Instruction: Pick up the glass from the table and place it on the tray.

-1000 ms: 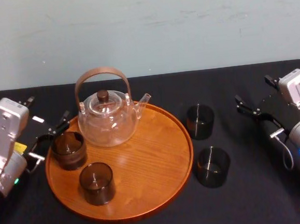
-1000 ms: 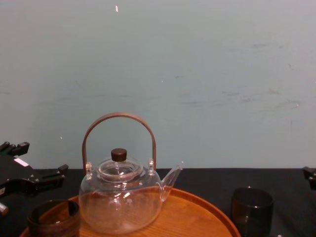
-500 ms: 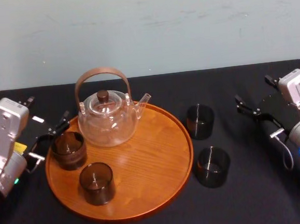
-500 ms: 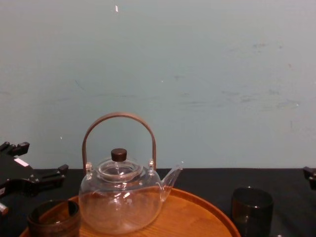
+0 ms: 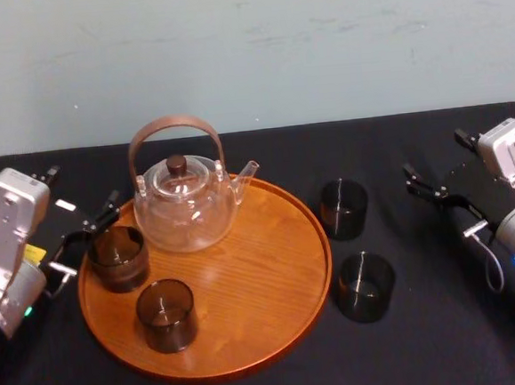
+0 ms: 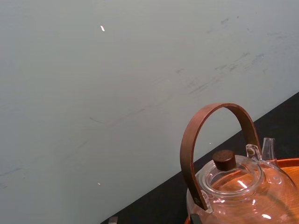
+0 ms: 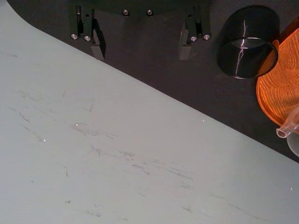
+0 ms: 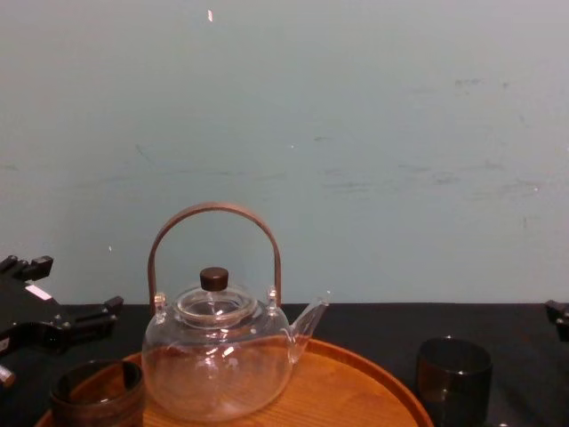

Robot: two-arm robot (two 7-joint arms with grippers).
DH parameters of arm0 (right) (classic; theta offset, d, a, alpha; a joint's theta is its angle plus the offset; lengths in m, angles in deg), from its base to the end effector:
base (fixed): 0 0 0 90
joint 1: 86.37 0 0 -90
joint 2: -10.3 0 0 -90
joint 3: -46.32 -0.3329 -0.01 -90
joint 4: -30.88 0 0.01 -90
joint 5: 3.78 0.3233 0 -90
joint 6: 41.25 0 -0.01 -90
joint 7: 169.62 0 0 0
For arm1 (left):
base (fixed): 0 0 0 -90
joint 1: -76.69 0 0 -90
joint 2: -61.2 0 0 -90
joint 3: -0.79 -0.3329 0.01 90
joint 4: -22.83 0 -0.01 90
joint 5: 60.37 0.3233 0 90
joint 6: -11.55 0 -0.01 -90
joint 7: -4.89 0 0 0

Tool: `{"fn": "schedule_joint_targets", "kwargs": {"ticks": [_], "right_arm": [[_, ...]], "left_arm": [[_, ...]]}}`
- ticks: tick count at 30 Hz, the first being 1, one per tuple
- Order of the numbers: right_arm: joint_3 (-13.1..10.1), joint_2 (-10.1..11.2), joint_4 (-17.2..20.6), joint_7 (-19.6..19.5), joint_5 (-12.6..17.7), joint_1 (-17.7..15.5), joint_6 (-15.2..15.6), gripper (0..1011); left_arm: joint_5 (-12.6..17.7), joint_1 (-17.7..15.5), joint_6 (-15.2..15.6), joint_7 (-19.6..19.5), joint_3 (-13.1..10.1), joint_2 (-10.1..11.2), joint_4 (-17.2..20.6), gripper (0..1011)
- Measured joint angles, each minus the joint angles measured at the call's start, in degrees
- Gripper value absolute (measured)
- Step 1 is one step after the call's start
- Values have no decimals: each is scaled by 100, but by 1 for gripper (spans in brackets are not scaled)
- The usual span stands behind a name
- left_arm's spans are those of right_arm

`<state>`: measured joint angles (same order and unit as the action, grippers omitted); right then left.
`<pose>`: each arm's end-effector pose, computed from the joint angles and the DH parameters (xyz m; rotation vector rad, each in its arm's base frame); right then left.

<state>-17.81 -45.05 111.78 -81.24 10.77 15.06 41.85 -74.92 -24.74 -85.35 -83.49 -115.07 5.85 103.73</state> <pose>0.3788 -0.1032 -0.3397 -0.3047 -0.2849 -1.2479 0.3788 0.1033 -0.3396 0.3046 -0.2850 1.2480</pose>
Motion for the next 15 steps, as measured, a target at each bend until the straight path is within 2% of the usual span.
{"fn": "schedule_joint_targets", "kwargs": {"ticks": [8,15], "right_arm": [[-44,4,31,81,1,-27,26,1002],[-185,143,299,380,122,-191,320,1002]], "left_arm": [[0,0,0,0,0,0,0,1001],[0,0,0,0,0,0,0,1001]]}}
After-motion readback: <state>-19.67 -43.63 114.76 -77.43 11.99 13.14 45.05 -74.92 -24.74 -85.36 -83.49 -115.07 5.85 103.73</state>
